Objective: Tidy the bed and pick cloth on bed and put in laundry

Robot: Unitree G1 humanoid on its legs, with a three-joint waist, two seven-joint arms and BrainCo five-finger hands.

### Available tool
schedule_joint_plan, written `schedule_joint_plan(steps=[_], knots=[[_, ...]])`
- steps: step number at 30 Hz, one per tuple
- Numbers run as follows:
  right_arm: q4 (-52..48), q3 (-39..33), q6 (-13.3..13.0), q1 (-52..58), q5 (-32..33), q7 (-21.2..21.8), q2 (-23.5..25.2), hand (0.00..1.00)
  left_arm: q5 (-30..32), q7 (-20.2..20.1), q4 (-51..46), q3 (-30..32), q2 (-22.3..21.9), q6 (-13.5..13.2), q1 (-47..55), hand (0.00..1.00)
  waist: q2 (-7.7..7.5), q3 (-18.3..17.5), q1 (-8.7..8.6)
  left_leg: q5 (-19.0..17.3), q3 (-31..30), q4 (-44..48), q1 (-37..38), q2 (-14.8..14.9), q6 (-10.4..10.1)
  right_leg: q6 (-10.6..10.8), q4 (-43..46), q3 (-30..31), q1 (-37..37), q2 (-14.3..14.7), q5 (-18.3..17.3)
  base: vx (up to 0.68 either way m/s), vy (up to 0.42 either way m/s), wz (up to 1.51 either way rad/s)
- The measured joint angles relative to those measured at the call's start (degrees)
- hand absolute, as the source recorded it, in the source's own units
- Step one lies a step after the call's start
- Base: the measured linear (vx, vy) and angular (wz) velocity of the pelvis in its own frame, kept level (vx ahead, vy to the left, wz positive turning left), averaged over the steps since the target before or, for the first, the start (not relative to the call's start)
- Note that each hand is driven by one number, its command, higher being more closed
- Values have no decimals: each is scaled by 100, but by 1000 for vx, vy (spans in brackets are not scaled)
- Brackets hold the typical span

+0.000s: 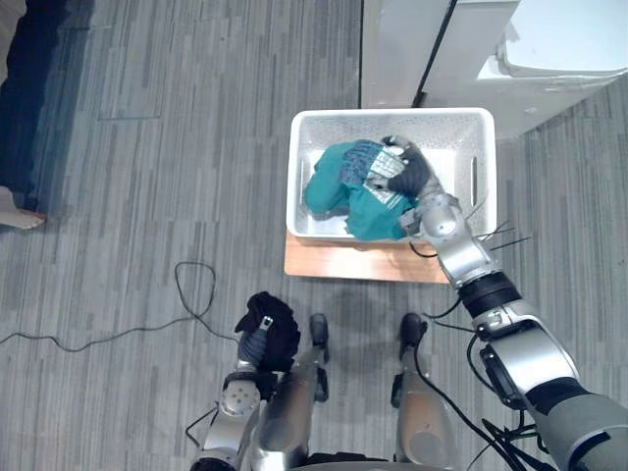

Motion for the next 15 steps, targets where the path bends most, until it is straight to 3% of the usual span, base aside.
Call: schedule_joint_plan(steps=[3,6,9,11,12,15], knots=[[-712,-302,104,395,-278,-178,-54,0,4,5,-387,-42,0,-20,43,100,-5,-3,-33,9,88,-141,286,63,-12,0,2,154,133,81,0,32,-2,-25],[-1803,-540,100,1336,-831,-323,-40,0,4,-3,-705,-29,27,-42,56,100,-40,-102,-175,36,220,-384,680,190,-54,1,3,324,347,226,-6,63,-25,-19],[-2611,-898,104,2473,-1227,-403,101,0,16,-11,-1050,60,196,-41,158,100,-307,-519,-233,92,416,-667,1021,179,-139,-11,-6,428,475,245,-388,99,-60,-31],[-3176,-1280,111,3326,-1554,-485,361,0,23,-10,-1240,249,319,-39,180,100,-545,-874,-406,111,505,-822,1264,163,-196,110,-12,417,680,204,-836,102,-116,-13],[-3428,-1474,110,3692,-1665,-502,473,0,25,-2,-1294,380,300,-38,147,100,-600,-1021,-475,81,594,-824,1350,196,-238,114,-18,438,717,205,-951,59,-102,-18],[-3773,-1882,112,4395,-1826,-608,642,0,95,98,-1308,681,205,-22,-97,100,-572,-1221,-561,69,770,-825,1456,282,-276,114,-20,577,729,313,-951,23,-74,-31]])
